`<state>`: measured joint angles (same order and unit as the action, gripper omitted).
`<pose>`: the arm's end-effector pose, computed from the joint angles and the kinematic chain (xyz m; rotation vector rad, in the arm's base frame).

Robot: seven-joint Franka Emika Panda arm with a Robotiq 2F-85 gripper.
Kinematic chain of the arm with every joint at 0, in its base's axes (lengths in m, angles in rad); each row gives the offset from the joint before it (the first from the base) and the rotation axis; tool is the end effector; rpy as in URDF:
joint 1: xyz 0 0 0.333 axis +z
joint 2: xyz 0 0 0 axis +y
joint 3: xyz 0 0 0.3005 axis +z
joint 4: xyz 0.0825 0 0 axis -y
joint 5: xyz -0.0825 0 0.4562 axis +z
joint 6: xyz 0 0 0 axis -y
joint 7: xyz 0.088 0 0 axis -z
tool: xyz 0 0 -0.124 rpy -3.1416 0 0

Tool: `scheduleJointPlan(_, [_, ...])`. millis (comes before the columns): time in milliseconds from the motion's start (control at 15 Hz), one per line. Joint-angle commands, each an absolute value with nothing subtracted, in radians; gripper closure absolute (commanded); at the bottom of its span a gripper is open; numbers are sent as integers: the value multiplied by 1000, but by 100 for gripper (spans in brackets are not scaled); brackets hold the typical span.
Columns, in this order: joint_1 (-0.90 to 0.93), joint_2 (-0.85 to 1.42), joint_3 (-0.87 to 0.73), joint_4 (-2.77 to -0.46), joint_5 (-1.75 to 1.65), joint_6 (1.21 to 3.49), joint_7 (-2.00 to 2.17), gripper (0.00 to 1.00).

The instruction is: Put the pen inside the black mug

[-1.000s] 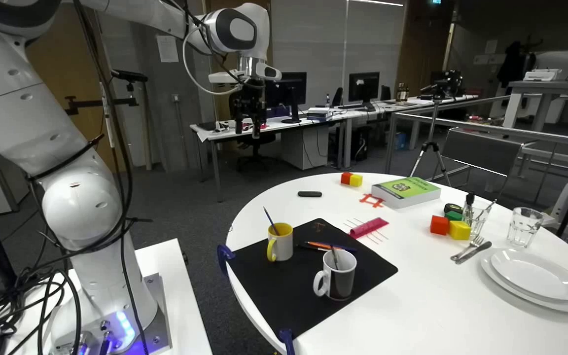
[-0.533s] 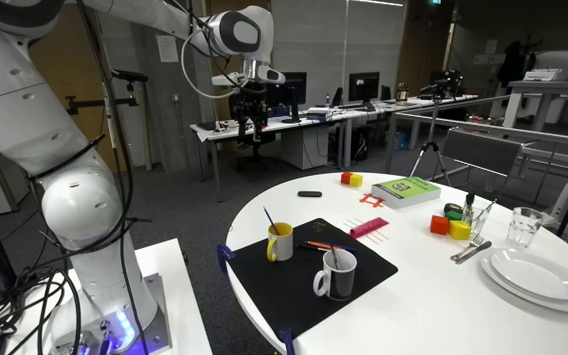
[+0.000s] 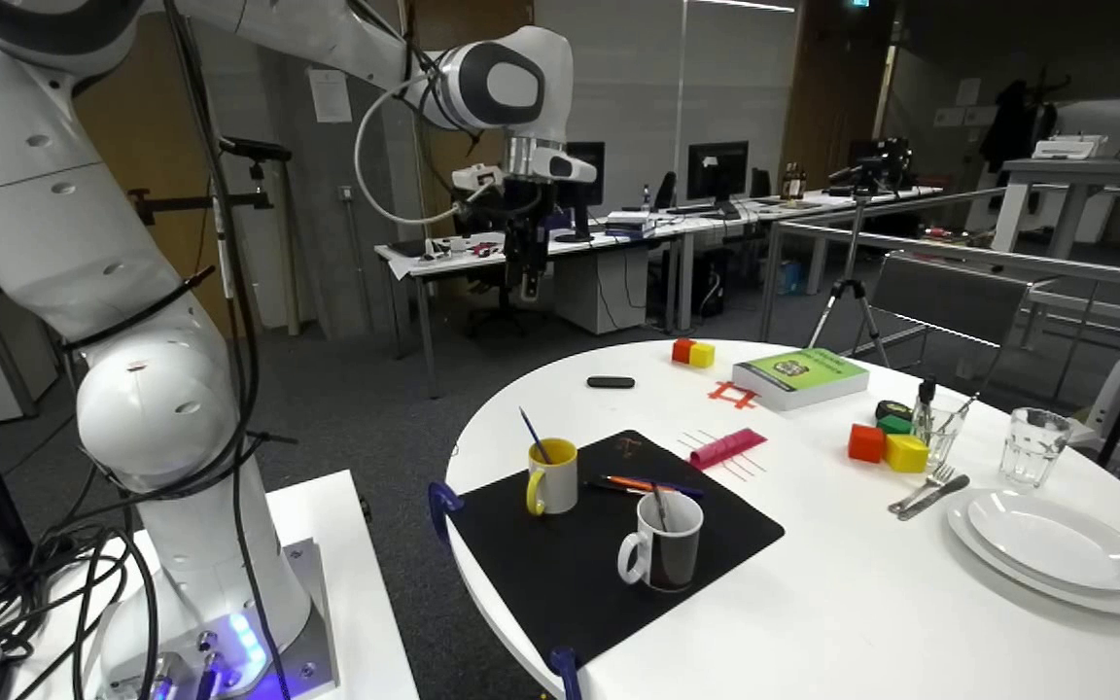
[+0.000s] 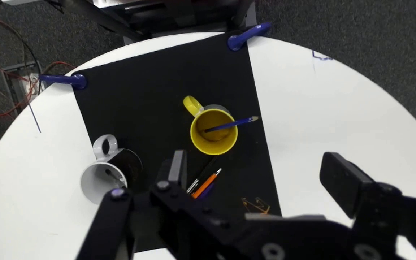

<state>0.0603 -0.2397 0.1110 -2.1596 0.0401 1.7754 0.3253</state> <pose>0.5264 0.0962 0.4298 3.0986 -0.2642 -0.2248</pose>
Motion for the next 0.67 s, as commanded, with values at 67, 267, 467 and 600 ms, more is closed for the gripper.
scheduleJointPlan(67, [18, -216, 89, -2202, 42, 1858, 433, 0])
scheduleJointPlan(267, [-1, -182, 69, -2211, 54, 1866, 473, 0])
scheduleJointPlan(467, [-17, -152, 42, -2223, 60, 1915, 492, 0])
scheduleJointPlan(600, [-29, -129, 20, -2224, 70, 1946, 491, 0])
